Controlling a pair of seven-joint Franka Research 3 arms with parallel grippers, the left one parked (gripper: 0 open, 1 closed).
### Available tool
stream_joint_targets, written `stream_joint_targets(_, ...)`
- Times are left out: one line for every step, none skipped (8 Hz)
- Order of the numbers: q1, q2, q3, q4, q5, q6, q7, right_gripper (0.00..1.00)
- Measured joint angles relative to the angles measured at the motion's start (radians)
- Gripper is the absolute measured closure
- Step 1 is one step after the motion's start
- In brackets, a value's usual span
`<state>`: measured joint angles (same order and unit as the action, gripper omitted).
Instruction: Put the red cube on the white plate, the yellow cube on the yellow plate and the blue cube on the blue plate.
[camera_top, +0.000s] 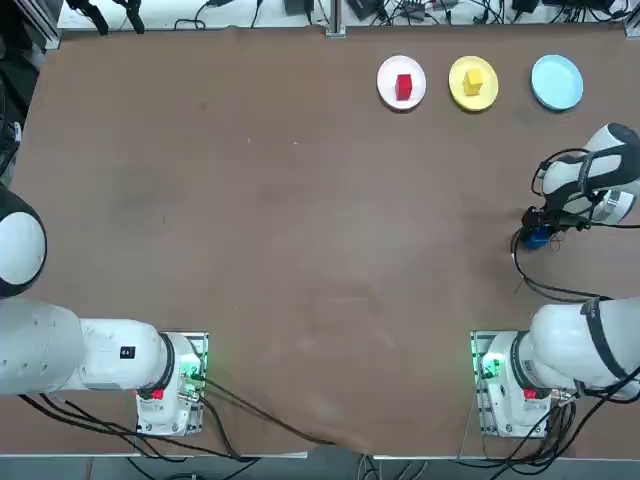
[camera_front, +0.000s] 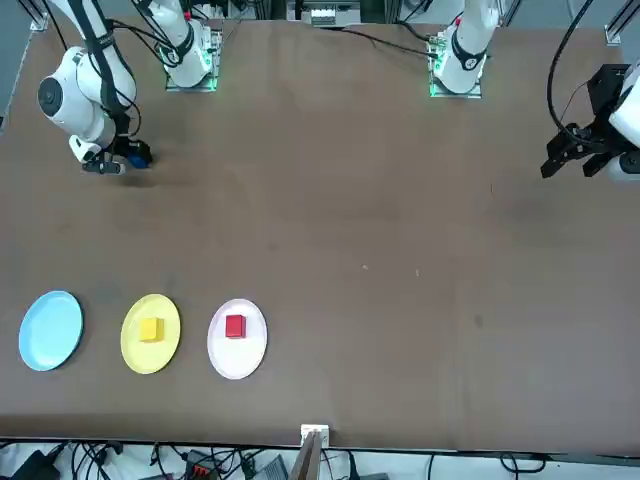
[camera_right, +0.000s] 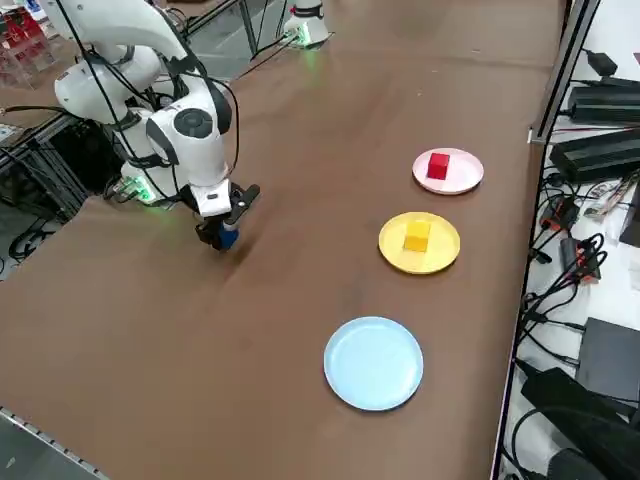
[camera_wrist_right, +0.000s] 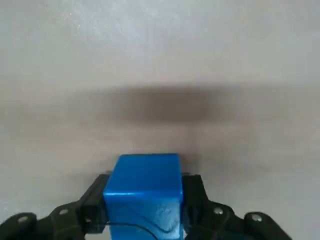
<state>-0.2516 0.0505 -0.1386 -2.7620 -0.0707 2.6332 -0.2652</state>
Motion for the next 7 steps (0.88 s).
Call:
stream_joint_targets(0.001,-0.016,0.003,0.01,-0.001,-0.003,-0.002,0.3)
stream_joint_targets(0.006,-0.048,0.009,0.041,-0.001,-0.046,-0.002,0.3)
stream_joint_targets(0.015,-0.083,0.013,0.109,-0.001,-0.159,-0.002,0.3)
stream_joint_targets(0.033,-0.103,0.014,0.212,0.0,-0.304,0.005,0.3)
stream_joint_targets(0.061,-0.096,0.014,0.33,0.0,-0.422,0.027,0.3)
stream_joint_targets(0.088,-0.063,0.016,0.441,0.001,-0.492,0.051,0.3)
stream_joint_targets(0.108,-0.001,0.016,0.551,0.001,-0.522,0.075,0.3)
